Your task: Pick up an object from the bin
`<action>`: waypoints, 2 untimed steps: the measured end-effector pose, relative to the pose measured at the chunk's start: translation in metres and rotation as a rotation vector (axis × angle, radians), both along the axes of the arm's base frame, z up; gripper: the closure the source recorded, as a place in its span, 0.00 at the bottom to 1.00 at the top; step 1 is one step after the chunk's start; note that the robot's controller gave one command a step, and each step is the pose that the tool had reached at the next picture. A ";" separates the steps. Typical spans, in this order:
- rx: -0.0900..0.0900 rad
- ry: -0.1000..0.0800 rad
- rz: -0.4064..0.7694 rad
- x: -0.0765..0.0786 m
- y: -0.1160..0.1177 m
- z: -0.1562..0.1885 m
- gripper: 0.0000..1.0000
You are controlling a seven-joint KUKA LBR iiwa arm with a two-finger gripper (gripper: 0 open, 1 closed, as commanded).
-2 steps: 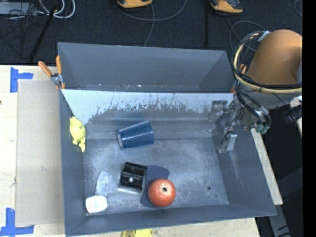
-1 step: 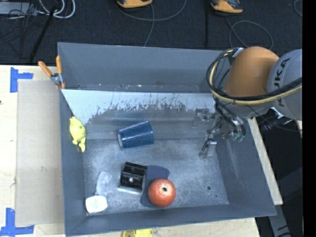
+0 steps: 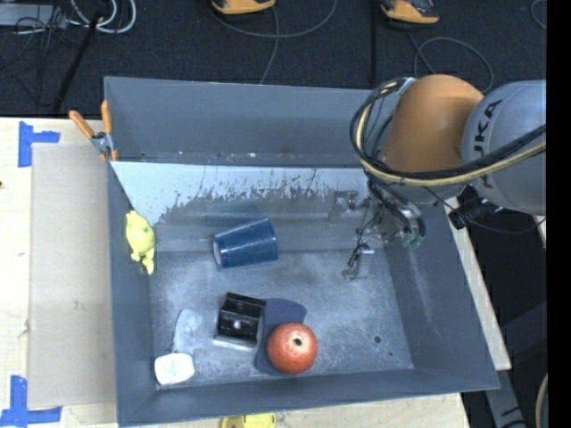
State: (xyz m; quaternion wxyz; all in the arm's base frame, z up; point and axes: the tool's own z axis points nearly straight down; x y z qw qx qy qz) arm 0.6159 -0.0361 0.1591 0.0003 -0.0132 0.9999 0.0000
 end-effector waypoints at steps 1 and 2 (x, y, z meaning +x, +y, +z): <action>0.001 0.000 -0.038 0.004 -0.017 -0.020 0.00; 0.002 0.006 -0.098 0.005 -0.007 -0.094 0.00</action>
Offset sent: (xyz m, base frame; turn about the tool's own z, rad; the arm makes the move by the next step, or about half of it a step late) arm 0.0063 -0.0079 -0.0891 0.0976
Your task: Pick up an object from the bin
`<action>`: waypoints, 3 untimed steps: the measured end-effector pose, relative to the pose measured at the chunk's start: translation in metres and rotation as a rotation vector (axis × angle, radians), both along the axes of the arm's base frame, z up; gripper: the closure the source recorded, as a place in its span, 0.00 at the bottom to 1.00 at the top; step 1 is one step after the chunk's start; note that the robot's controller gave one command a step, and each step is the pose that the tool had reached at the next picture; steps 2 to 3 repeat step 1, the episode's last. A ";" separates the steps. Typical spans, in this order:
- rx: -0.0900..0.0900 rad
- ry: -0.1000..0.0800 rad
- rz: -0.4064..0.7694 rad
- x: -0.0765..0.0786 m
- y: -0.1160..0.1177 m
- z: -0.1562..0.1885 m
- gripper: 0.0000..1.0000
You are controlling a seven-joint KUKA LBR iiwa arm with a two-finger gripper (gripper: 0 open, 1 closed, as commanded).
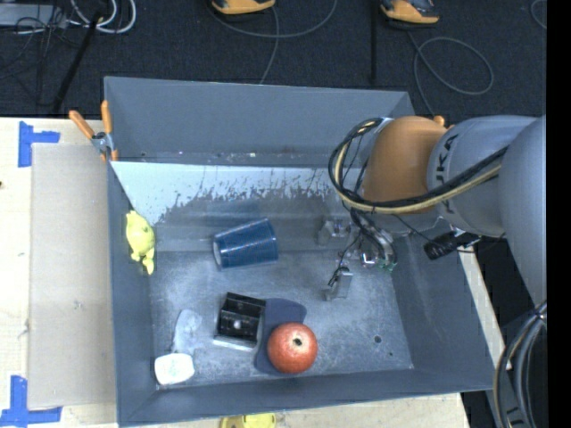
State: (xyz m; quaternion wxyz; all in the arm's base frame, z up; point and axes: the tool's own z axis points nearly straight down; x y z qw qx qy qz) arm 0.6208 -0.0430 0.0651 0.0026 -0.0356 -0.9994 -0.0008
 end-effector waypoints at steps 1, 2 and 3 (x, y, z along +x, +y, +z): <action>-0.002 -0.006 0.013 0.002 -0.010 0.005 1.00; -0.002 -0.006 0.013 0.002 -0.010 0.005 1.00; -0.002 -0.006 0.013 0.002 -0.010 0.005 1.00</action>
Offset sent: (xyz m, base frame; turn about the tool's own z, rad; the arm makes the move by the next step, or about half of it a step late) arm 0.0000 0.0000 0.0000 0.0000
